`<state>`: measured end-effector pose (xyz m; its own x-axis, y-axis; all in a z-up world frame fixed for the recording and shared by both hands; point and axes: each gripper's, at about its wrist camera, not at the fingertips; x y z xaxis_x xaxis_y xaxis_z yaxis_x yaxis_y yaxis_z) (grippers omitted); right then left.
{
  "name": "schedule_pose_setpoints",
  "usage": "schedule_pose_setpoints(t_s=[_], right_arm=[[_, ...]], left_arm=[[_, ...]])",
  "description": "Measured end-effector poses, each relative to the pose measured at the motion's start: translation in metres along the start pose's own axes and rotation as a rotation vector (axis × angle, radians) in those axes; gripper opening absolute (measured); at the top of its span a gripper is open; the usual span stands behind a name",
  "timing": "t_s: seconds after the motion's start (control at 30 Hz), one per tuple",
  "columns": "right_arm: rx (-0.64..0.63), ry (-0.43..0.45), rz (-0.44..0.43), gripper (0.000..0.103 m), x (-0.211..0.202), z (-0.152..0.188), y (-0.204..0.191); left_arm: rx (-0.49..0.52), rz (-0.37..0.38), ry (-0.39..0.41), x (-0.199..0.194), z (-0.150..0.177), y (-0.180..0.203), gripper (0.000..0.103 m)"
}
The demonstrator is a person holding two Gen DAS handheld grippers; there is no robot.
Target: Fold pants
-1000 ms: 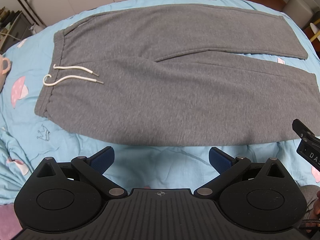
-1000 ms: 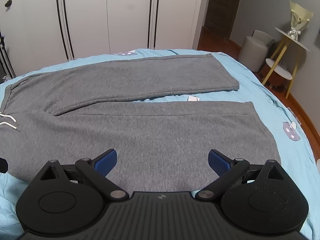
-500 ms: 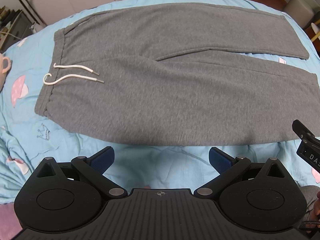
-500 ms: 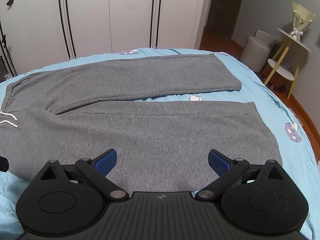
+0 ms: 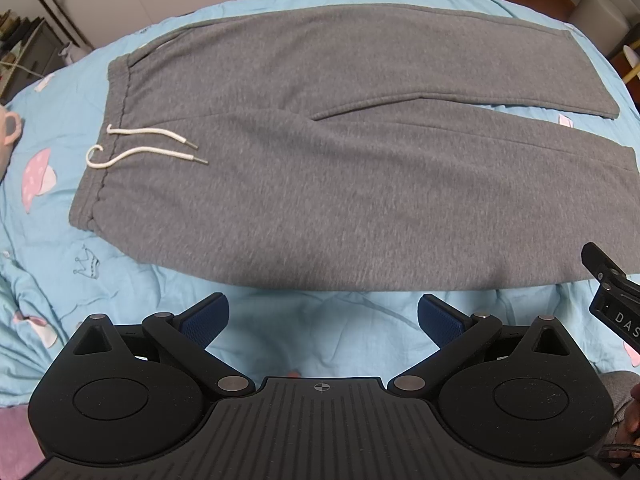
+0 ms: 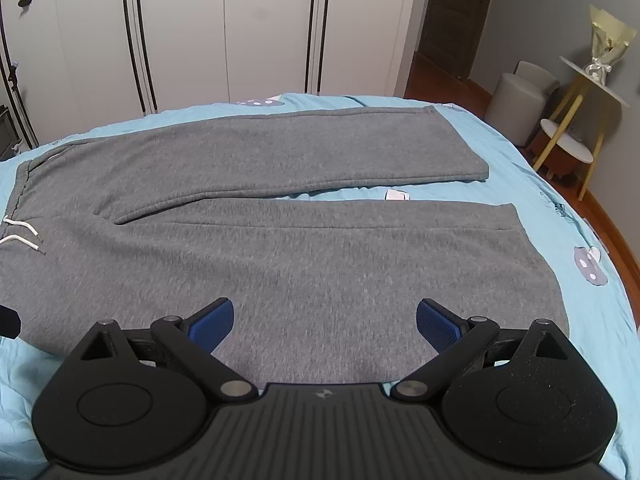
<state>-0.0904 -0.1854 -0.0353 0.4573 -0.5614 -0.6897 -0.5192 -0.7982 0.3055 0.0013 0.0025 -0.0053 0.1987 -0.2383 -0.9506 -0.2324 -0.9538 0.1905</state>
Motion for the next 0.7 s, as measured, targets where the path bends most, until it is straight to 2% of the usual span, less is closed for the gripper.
schedule_pose_setpoints(t_s=[0.7], right_arm=[[-0.007, 0.003, -0.007, 0.098, 0.0002, -0.0016, -0.0014]], left_arm=[[-0.007, 0.001, -0.004, 0.0005, -0.0003, -0.0023, 0.103]])
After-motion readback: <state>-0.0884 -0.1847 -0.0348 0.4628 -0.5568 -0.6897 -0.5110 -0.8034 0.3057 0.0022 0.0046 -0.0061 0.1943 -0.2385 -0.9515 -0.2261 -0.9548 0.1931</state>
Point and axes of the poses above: each gripper's, at about its wrist camera, not at the fingertips, and x roughly the way its jaws point, y to its right, z to its underside, and after that the axes turned 14 degrees about z, right-handed
